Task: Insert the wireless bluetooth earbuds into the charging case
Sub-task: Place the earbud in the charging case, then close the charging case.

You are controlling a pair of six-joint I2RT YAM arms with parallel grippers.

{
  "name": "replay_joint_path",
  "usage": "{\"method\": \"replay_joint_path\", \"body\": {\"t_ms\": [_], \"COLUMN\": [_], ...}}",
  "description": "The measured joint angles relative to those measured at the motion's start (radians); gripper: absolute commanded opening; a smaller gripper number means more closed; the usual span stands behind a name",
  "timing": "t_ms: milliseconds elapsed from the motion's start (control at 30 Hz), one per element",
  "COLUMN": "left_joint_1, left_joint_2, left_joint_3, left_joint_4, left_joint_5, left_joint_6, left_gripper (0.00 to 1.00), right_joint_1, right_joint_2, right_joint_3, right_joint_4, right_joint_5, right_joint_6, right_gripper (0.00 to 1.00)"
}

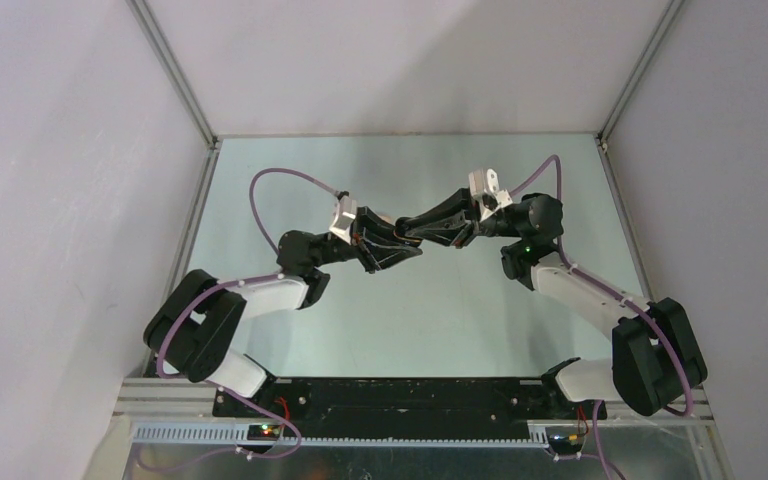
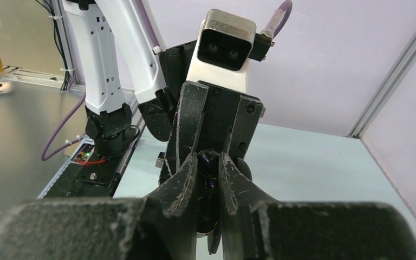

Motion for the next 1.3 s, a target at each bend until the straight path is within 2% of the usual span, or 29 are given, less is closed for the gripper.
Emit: {"method": "replay_joint_path", "body": {"t_ms": [700,1033,1300], "left_joint_1": [0.005,0.012,0.012], "left_joint_2": [-0.006,-0.018,-0.019], "left_joint_3": [0.000,0.000,0.000], "left_joint_4": [-0.002,-0.002,0.000], "left_joint_5": [0.014,0.026,0.035], "left_joint_6": [-0.009,-0.008,-0.007], "left_gripper": [0.11,0.12,0.12], "right_joint_1": [0.018,0.021,0.015], "right_joint_2": [0.013,0.013,0.013], "right_joint_3": [-0.002,-0.002,-0.002], "right_joint_4": [-0.025,-0.016,0.031], "right_joint_5": [0.016,0.012,0.006], "right_joint_6": [-0.046,-0.035,0.015], "right_gripper": [0.18,0.43,0.53]}}
